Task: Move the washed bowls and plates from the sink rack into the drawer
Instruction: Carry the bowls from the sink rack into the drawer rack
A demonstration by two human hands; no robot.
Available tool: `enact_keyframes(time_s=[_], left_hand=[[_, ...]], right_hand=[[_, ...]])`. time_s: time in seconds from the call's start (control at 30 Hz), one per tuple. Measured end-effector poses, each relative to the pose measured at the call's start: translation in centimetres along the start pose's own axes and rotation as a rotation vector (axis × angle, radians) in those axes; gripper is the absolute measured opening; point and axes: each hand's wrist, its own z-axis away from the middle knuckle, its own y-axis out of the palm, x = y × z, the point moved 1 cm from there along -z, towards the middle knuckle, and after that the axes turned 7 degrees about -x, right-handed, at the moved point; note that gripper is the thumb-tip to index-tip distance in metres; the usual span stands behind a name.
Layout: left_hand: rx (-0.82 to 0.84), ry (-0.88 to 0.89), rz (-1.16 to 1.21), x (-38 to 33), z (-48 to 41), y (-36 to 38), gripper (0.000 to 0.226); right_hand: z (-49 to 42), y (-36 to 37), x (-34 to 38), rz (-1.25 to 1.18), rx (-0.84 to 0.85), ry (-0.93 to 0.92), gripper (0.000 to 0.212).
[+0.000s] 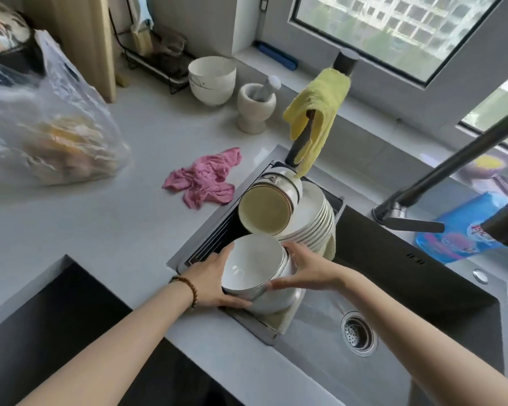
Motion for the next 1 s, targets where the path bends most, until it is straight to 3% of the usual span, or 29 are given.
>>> enact_keyframes(time_s=[0.13, 0.27, 0.57, 0.63, 0.7, 0.77, 0.9, 1.0], left_hand=[[-0.056, -0.002, 0.111, 0.5, -0.2, 0.4, 0.133], [-0.133, 0.015, 0.223, 0.8, -0.2, 0.6, 0.137], [-0.213, 0.017, 0.434, 1.0, 0.4, 0.2, 0.147], [-0.219, 0.018, 0.456, 0.8, 0.6, 0.2, 0.143], [-0.229, 0.039, 0.503, 0.6, 0.8, 0.3, 0.125], [-0.224, 0.052, 0.548, 0.6, 0.8, 0.4, 0.111], [-0.203, 0.054, 0.603, 0.6, 0.7, 0.5, 0.109], [-0.201, 0.050, 0.646, 0.4, 0.8, 0.7, 0.113]], right_hand=[[-0.3, 0.4, -0.3, -0.056, -0.019, 0.010, 0.096], [-0.2, 1.5, -1.6, -0.196, -0.068, 0.008, 0.104], [1.2, 2.4, -1.3, -0.356, -0.103, -0.018, 0.084], [1.5, 2.6, -1.5, -0.410, -0.128, -0.011, 0.068], [1.9, 2.9, -1.8, -0.473, -0.130, -0.026, 0.057], [2.1, 3.1, -2.0, -0.482, -0.149, -0.039, 0.063], [2.4, 3.8, -2.1, -0.584, -0.168, -0.024, 0.090], [2.7, 3.9, -1.9, -0.619, -0.186, -0.027, 0.091]])
